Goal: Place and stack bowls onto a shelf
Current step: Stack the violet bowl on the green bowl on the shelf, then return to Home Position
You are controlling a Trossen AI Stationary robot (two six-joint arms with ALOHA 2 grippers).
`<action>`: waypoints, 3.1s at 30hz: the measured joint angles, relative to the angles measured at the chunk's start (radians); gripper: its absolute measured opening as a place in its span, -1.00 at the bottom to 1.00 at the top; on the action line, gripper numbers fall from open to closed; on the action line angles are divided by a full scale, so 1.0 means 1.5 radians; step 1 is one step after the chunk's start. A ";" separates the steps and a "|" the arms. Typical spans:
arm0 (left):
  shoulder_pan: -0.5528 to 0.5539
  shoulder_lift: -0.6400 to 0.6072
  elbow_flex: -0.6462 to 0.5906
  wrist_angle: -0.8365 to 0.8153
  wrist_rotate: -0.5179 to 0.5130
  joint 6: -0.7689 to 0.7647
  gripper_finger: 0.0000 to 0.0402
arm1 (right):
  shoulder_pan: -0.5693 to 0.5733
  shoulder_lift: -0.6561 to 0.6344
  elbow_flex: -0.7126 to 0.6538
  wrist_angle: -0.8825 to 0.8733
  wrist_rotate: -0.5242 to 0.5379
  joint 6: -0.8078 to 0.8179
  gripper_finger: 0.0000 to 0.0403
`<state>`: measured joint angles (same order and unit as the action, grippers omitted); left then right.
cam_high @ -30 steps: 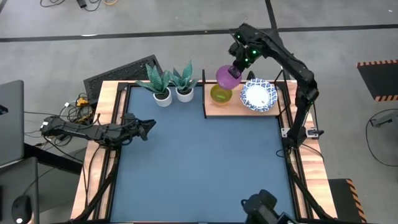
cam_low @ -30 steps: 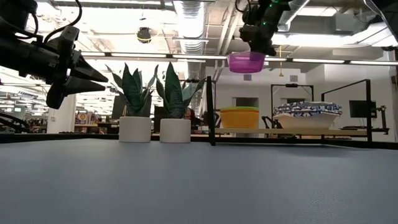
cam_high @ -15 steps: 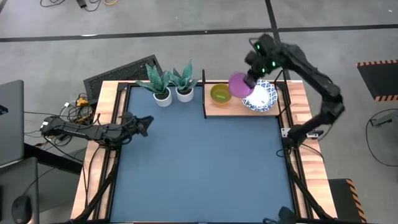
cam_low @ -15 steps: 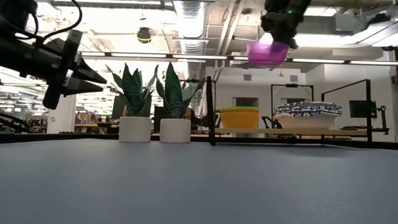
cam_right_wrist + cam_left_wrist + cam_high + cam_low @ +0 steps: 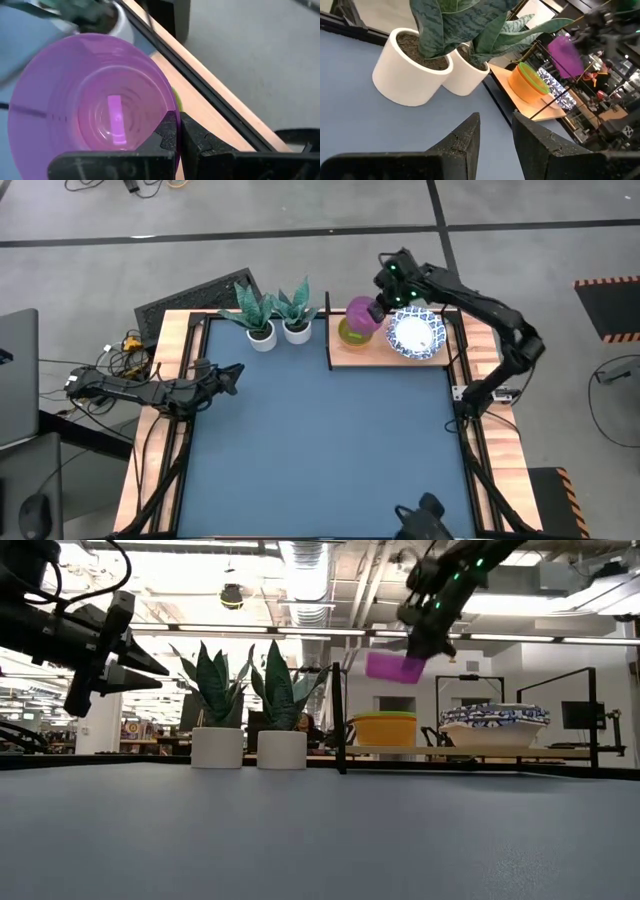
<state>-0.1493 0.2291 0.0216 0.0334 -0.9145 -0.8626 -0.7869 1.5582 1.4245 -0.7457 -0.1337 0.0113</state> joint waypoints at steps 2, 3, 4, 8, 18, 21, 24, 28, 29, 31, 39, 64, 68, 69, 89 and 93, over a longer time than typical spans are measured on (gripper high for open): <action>0.000 0.000 0.000 0.000 0.000 -0.009 -0.51 | -0.012 0.028 0.004 -0.002 -0.001 -0.001 -0.88; 0.000 0.000 0.000 0.000 0.000 -0.012 -0.51 | -0.019 0.040 0.007 -0.003 -0.007 -0.006 -0.88; 0.000 0.000 0.000 0.000 0.000 -0.015 -0.51 | -0.023 0.052 0.010 -0.001 -0.015 -0.010 -0.88; 0.000 0.000 0.000 0.000 0.000 -0.017 -0.51 | -0.045 0.086 0.012 -0.001 -0.042 -0.027 -0.88; 0.000 0.000 0.000 -0.001 -0.012 -0.017 -0.51 | -0.028 0.110 0.012 0.015 -0.072 -0.044 -0.88; 0.001 0.000 0.000 -0.002 -0.017 -0.017 -0.51 | -0.020 0.110 0.012 0.018 -0.074 -0.045 -0.88; 0.001 0.000 0.000 -0.003 -0.027 -0.016 -0.51 | -0.018 0.122 0.013 0.026 -0.074 -0.046 -0.88; 0.001 0.000 0.000 -0.005 -0.039 -0.015 -0.51 | -0.018 0.147 0.012 0.021 -0.074 -0.041 -0.88; 0.001 0.000 0.000 -0.005 -0.040 -0.015 -0.51 | -0.017 0.152 0.012 0.021 -0.074 -0.041 -0.88; 0.001 0.000 0.000 -0.005 -0.041 -0.015 -0.51 | -0.016 0.158 0.012 0.017 -0.071 -0.041 -0.85; 0.001 0.000 0.000 -0.005 -0.042 -0.015 -0.51 | -0.015 0.161 0.012 0.024 -0.069 -0.032 -0.62; 0.001 0.000 0.000 -0.001 -0.020 -0.061 -0.51 | -0.024 -0.009 0.231 -0.026 -0.104 -0.034 -0.04; 0.001 0.000 0.000 0.008 0.025 -0.068 -0.51 | -0.017 -0.096 0.231 -0.098 -0.104 -0.082 -0.06; 0.001 0.000 0.000 0.006 0.039 -0.076 -0.51 | -0.017 -0.118 0.231 -0.126 -0.101 -0.096 -0.06; 0.001 0.000 0.000 0.149 0.123 0.046 -0.51 | 0.136 -0.610 -0.181 0.051 -0.106 0.078 -0.06; 0.001 0.000 0.000 0.229 0.187 0.101 -0.51 | 0.172 -0.703 -0.305 0.168 -0.101 0.136 -0.06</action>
<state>-0.1486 0.2287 0.0216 0.3765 -0.6333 -0.7110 -0.5282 0.5033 0.9671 -0.4930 -0.2858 0.2156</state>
